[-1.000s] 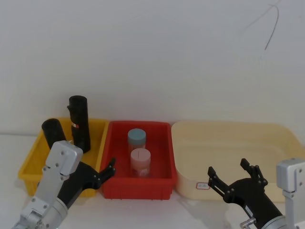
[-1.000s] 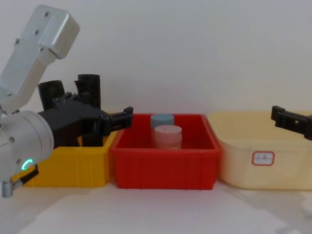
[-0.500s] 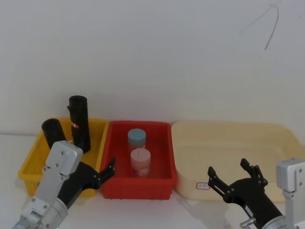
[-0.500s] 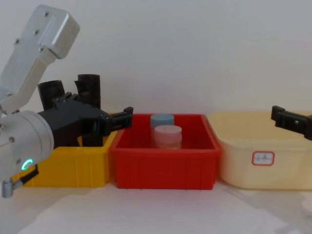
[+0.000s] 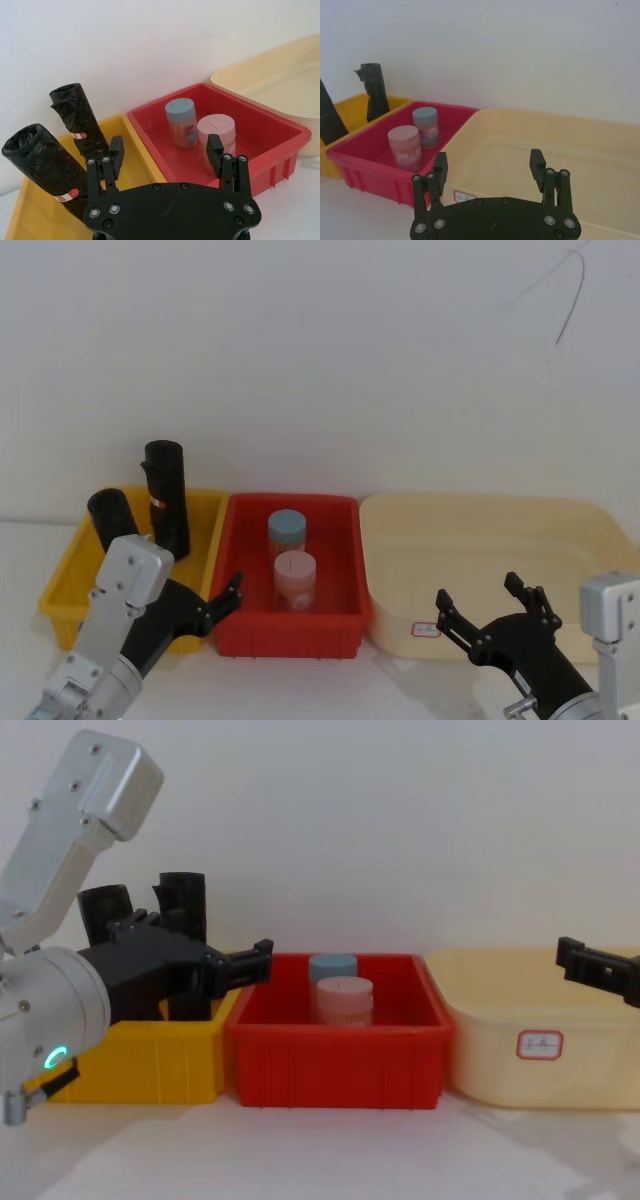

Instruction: Pick up the garbage bag with the one hand and transfer it to the other hand.

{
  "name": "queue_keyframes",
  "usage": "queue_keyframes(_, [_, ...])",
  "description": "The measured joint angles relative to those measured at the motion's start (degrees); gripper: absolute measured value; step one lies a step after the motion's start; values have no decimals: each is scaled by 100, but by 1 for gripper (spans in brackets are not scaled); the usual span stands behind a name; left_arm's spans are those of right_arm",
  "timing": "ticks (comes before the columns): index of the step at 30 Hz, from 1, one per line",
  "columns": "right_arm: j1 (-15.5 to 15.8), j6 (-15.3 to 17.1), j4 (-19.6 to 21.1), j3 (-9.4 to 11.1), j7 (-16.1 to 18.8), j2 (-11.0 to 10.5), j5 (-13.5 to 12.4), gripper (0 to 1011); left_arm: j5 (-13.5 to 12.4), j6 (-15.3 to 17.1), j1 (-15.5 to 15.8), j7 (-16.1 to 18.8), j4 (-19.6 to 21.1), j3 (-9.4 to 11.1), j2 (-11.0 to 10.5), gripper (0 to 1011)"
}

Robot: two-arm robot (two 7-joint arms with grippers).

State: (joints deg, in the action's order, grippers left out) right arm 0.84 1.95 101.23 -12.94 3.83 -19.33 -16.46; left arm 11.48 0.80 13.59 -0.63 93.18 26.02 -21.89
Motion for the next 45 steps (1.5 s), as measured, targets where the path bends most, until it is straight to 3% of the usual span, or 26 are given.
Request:
queue_keyframes(15, [0, 0, 0, 0, 0, 0, 0, 1000, -17, 8, -22, 15, 20, -11, -9, 1001])
queue_keyframes(23, [0, 0, 0, 0, 0, 0, 0, 1000, -119, 67, -226, 178, 216, -134, -120, 1001])
queue_keyframes(39, [0, 0, 0, 0, 0, 0, 0, 1000, -138, 122, -1005, 660, 789, -789, -431, 1002])
queue_keyframes(45, [0, 0, 0, 0, 0, 0, 0, 1000, -42, 97, -1125, 727, 842, -1003, -459, 1002])
